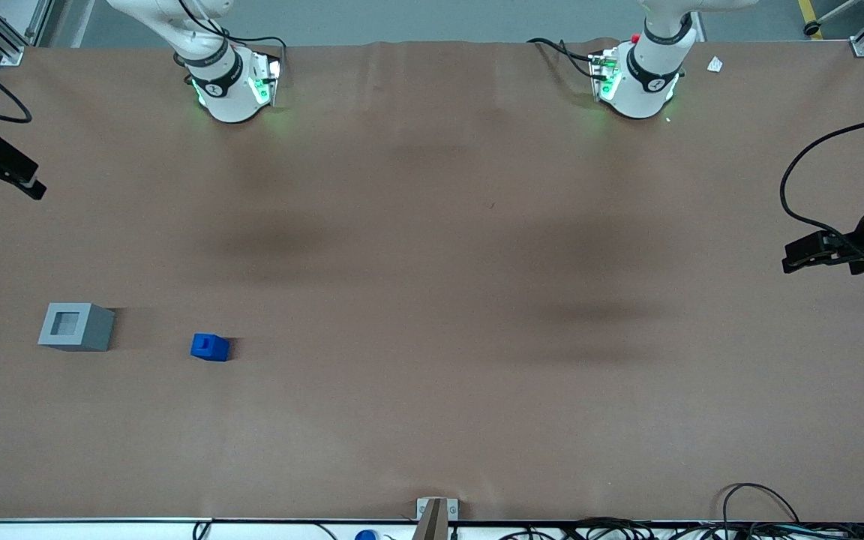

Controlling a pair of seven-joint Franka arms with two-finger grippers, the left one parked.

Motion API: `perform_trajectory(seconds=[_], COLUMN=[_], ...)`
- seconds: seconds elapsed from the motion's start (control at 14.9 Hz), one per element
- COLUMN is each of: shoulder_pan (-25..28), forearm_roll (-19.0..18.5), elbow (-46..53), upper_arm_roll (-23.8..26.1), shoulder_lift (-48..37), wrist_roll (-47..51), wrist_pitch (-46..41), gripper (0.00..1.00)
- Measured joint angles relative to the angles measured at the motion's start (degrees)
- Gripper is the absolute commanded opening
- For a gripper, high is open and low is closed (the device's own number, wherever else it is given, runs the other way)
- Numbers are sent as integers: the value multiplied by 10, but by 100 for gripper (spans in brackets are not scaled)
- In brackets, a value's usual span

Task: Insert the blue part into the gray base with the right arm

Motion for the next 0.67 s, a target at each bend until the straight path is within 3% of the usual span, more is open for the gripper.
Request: perform_trajectory(seconds=[0.67], shoulder_pan=[5], forearm_roll=[0], elbow=[-4], upper_arm_roll=[0], shoulder_lift=[21], wrist_roll=[0], wrist_pitch=[2], gripper=[100])
